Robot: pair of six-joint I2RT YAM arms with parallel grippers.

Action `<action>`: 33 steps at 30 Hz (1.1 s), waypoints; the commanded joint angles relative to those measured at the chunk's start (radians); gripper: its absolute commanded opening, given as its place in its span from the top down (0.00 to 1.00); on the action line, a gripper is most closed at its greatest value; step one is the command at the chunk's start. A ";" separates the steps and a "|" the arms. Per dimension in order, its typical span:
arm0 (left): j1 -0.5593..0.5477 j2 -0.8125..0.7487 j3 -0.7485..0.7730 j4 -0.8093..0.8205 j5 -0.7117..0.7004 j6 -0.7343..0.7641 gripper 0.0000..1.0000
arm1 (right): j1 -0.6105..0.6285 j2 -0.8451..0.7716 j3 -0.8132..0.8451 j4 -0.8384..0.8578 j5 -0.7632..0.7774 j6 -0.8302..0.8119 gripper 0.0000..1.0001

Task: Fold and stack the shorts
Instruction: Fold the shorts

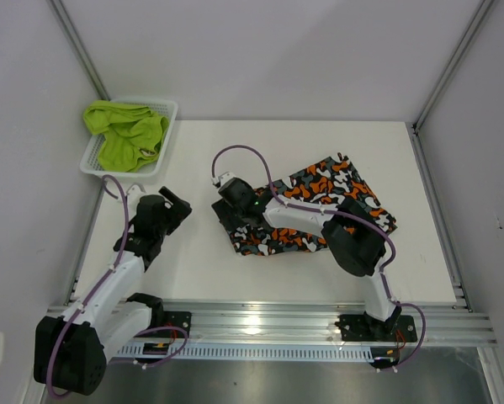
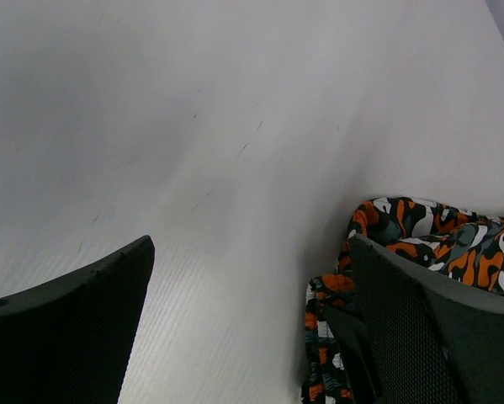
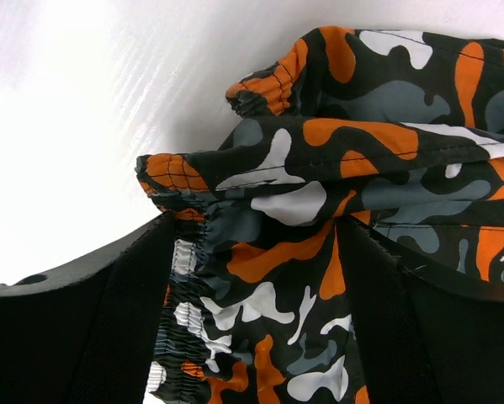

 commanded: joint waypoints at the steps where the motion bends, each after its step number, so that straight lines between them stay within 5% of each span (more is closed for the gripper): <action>1: 0.006 0.004 -0.007 0.025 -0.022 0.006 0.01 | 0.020 -0.053 0.031 0.014 0.064 -0.021 0.21; 19: 0.006 -0.057 -0.022 -0.004 -0.067 -0.021 0.01 | 0.103 -0.041 0.072 -0.015 0.164 -0.047 0.19; 24: 0.006 -0.051 -0.018 -0.007 -0.065 -0.018 0.01 | 0.146 -0.041 0.089 -0.015 0.297 -0.064 0.20; 33: 0.006 -0.077 -0.019 -0.027 -0.093 -0.037 0.01 | 0.148 -0.018 0.106 -0.020 0.241 -0.063 0.23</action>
